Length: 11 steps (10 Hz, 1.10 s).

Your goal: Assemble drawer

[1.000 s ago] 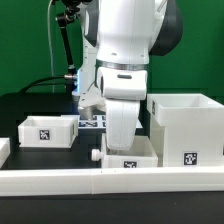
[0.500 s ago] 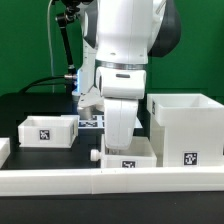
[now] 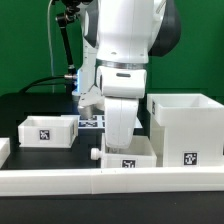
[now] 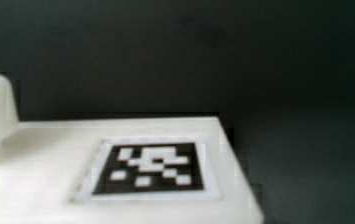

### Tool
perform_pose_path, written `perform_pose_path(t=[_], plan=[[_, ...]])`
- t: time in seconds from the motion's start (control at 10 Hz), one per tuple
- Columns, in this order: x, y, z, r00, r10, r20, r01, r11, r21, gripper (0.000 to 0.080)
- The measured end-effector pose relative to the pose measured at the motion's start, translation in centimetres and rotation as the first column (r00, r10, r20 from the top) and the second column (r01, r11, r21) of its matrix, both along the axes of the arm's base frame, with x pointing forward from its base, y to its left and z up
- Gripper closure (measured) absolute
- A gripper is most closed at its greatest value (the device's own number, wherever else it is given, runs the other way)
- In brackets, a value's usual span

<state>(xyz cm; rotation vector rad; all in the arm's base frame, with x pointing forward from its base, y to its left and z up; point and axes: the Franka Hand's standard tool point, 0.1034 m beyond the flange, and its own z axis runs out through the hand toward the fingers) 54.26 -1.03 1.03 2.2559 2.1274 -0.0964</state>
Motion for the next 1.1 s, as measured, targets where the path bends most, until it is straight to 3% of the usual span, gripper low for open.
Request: perform_pose_path(t=[1.1], plan=[[0.6, -0.1, 1.1, 0.999, 0.027, -0.041, -0.028, 1.000, -0.002, 0.0758]])
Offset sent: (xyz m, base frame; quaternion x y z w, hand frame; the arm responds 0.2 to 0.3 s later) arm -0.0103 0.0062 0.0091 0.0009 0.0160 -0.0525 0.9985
